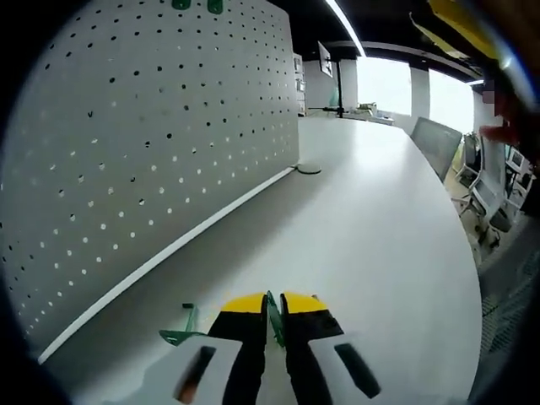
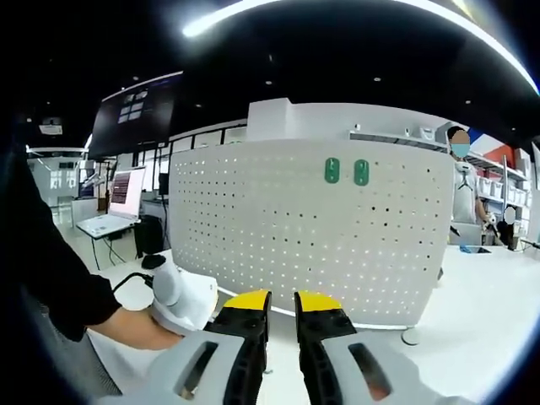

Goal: Insert the hook assembly into the mounting plate slot until the hook locks in place.

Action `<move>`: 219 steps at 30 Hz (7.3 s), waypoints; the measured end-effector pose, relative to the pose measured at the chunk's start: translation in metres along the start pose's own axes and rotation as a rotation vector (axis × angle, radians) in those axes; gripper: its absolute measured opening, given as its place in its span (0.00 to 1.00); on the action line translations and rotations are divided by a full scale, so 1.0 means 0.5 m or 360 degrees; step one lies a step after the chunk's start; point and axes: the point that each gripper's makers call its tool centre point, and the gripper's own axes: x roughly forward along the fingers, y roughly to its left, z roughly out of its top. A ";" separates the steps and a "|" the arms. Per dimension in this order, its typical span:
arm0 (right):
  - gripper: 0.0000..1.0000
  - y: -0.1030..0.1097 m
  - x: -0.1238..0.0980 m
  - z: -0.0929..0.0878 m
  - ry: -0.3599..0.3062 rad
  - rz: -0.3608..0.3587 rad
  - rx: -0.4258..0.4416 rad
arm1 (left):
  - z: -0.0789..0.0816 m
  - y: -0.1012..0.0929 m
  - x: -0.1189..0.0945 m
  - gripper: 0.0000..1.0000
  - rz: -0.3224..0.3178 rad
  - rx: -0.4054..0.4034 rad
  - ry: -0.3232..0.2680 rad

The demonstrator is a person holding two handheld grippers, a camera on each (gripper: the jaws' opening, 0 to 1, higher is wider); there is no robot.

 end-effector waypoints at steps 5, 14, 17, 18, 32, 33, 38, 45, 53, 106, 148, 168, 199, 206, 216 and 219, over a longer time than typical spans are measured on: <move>0.09 -0.002 -0.001 0.001 -0.0005 -0.0006 0.0002 | -0.002 0.001 0.006 0.05 0.0008 0.0021 0.0015; 0.09 0.000 0.000 0.000 0.0001 -0.0002 -0.0008 | -0.006 0.010 -0.002 0.02 0.0025 0.0013 0.0038; 0.09 0.001 -0.001 0.000 0.0001 0.0000 -0.0013 | -0.004 0.010 -0.011 0.02 0.0023 0.0006 0.0035; 0.09 0.001 -0.001 0.001 -0.0002 0.0001 -0.0016 | -0.002 0.011 -0.016 0.02 0.0024 0.0005 0.0028; 0.09 0.022 0.002 -0.004 0.0019 0.0045 -0.0065 | 0.009 0.042 -0.095 0.01 0.0095 -0.0082 -0.0060; 0.09 0.024 0.002 -0.005 0.0022 0.0051 -0.0071 | 0.009 0.046 -0.102 0.01 0.0102 -0.0097 -0.0069; 0.09 0.045 0.005 -0.008 0.0034 0.0104 -0.0110 | 0.019 0.064 -0.148 0.01 0.0153 -0.0173 -0.0138; 0.09 0.074 0.007 -0.010 0.0037 0.0185 -0.0156 | 0.046 0.093 -0.225 0.01 0.0201 -0.0308 -0.0269; 0.09 0.102 0.009 -0.015 0.0048 0.0269 -0.0201 | 0.083 0.104 -0.306 0.01 0.0247 -0.0322 -0.0395; 0.09 0.250 -0.007 -0.003 0.0008 0.0588 -0.0287 | 0.178 -0.055 -0.429 0.01 -0.0012 -0.0422 -0.0658; 0.01 0.241 -0.007 -0.009 0.0063 0.0570 -0.0165 | 0.185 -0.078 -0.424 0.02 -0.0063 -0.0364 -0.0696; 0.01 0.221 -0.004 -0.006 0.0055 0.0506 -0.0141 | 0.170 -0.079 -0.442 0.22 0.0023 -0.0289 -0.0761; 0.01 0.090 0.016 0.067 -0.0044 0.0247 -0.0158 | 0.149 -0.091 -0.428 0.49 -0.0007 -0.0244 -0.0745; 0.01 0.011 0.029 0.112 -0.0107 0.0111 -0.0185 | 0.142 -0.090 -0.423 0.49 -0.0017 -0.0257 -0.0717; 0.01 -0.128 0.050 0.216 -0.0241 -0.0125 -0.0227 | 0.141 -0.090 -0.420 0.51 -0.0048 -0.0293 -0.0719; 0.01 -0.159 0.057 0.244 -0.0280 -0.0172 -0.0238 | 0.138 -0.096 -0.415 0.51 -0.0065 -0.0291 -0.0703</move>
